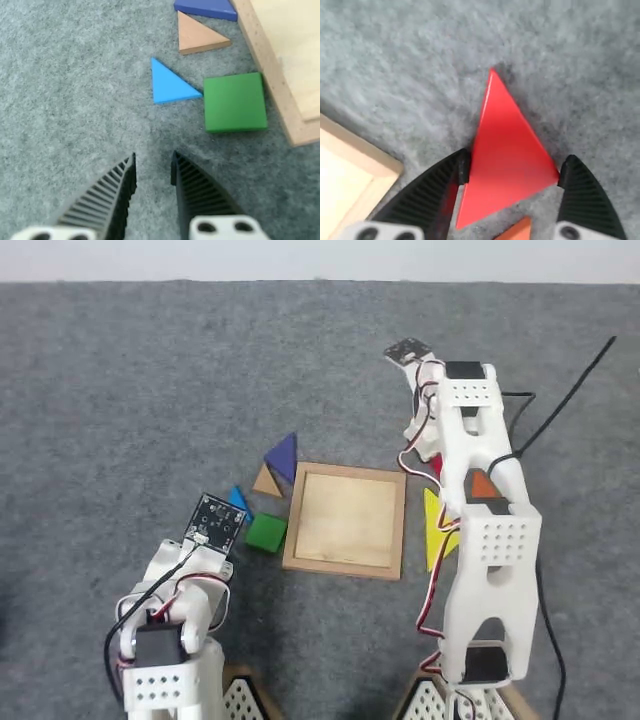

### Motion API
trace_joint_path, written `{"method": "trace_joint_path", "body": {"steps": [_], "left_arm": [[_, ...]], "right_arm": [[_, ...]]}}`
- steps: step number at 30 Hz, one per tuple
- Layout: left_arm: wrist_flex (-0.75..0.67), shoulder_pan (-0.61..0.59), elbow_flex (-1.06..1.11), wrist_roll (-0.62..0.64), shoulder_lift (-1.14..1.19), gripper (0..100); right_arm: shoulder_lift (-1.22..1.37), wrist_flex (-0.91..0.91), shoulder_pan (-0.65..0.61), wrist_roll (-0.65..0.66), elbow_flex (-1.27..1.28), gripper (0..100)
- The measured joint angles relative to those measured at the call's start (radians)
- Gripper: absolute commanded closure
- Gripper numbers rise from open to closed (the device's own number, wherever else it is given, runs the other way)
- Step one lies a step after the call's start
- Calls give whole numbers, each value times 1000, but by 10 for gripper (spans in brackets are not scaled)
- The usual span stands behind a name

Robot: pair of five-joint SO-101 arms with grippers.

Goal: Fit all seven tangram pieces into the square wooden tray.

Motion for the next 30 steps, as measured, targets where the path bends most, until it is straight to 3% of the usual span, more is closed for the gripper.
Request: {"method": "trace_joint_path", "body": {"steps": [9, 14, 30], "left_arm": [[0, 0, 0, 0, 0, 892], [0, 0, 0, -2, 0, 892], [0, 0, 0, -2, 0, 892]], "right_arm": [[6, -2, 12, -12, -2, 712], [6, 5, 25, -52, -2, 656], [6, 34, 43, -149, -2, 656]]}}
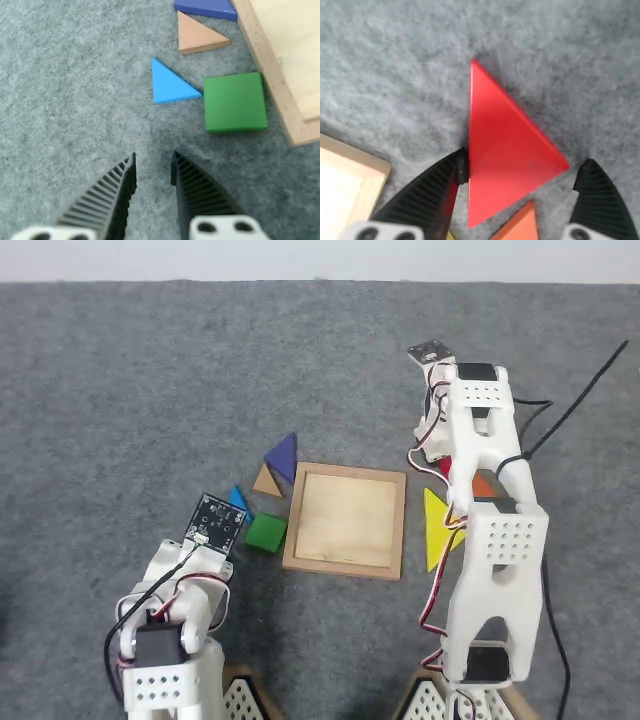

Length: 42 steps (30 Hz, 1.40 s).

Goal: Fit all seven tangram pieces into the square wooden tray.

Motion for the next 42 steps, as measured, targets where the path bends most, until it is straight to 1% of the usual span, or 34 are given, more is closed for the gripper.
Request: {"method": "trace_joint_path", "body": {"steps": [3, 9, 16, 23, 29, 34, 36, 38, 40, 42], "left_arm": [[0, 0, 0, 0, 0, 892], [0, 0, 0, 0, 0, 892], [0, 0, 0, 0, 0, 892], [0, 0, 0, 0, 0, 892], [0, 0, 0, 0, 0, 892], [0, 0, 0, 0, 0, 892], [0, 0, 0, 0, 0, 892], [0, 0, 0, 0, 0, 892], [0, 0, 0, 0, 0, 892], [0, 0, 0, 0, 0, 892]], "right_arm": [[0, 0, 0, 0, 0, 667], [31, -6, 0, 0, -14, 771], [34, -14, 12, -2, -32, 779], [9, -12, 9, -2, -31, 779], [-58, 6, -41, -2, -28, 779], [-91, 6, -37, -6, -28, 773], [-91, 6, -38, -6, -28, 752], [-91, 6, -41, 8, -28, 705], [-84, 6, -41, 43, -28, 664], [-66, 2, -40, 103, -28, 656]]}}
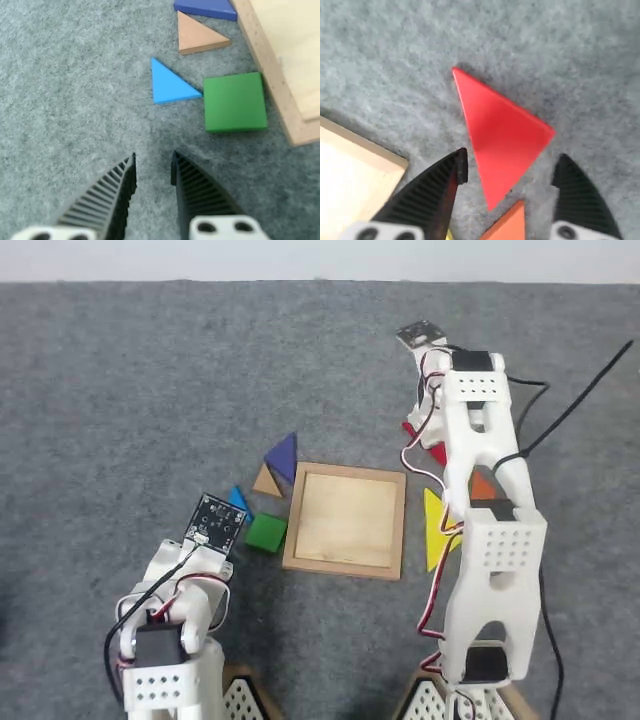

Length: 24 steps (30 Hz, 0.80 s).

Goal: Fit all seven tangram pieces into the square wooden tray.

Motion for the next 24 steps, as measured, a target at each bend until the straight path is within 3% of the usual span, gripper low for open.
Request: {"method": "trace_joint_path", "body": {"steps": [6, 13, 19, 24], "left_arm": [[0, 0, 0, 0, 0, 892], [0, 0, 0, 0, 0, 892], [0, 0, 0, 0, 0, 892], [0, 0, 0, 0, 0, 892]], "right_arm": [[61, -48, -15, 169, 0, 681], [98, -94, -12, 189, -5, 682], [117, -91, -11, 189, -17, 830], [118, -69, 2, 167, -41, 840]]}}
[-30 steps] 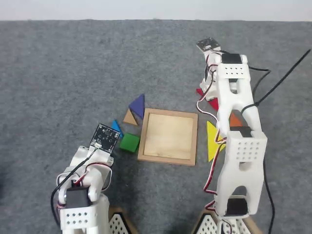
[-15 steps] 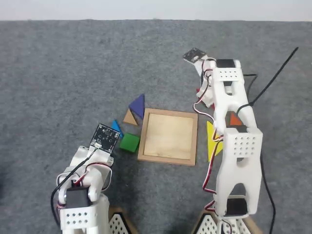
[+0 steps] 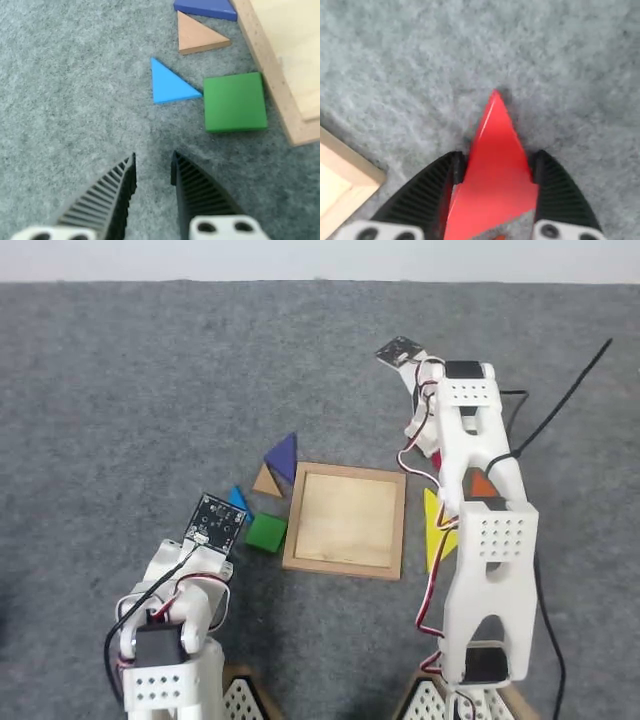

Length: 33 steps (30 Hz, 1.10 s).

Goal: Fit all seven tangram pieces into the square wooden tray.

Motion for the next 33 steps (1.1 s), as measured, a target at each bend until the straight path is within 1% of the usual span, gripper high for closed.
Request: {"method": "trace_joint_path", "body": {"steps": [7, 11, 15, 20, 23, 26, 28, 33], "left_arm": [[0, 0, 0, 0, 0, 892], [0, 0, 0, 0, 0, 892], [0, 0, 0, 0, 0, 892], [0, 0, 0, 0, 0, 892], [0, 0, 0, 0, 0, 892], [0, 0, 0, 0, 0, 892], [0, 0, 0, 0, 0, 892], [0, 0, 0, 0, 0, 892]], "right_arm": [[0, 2, 5, -40, -12, 833], [-18, 28, 5, -112, -40, 745], [-115, 91, 6, -176, -57, 649], [-222, 218, 6, -206, -68, 645], [-230, 261, 8, -262, -68, 645], [-224, 258, 12, -319, -43, 647], [-176, 244, 12, -347, -21, 646], [-64, 164, -15, -373, -5, 645]]}}
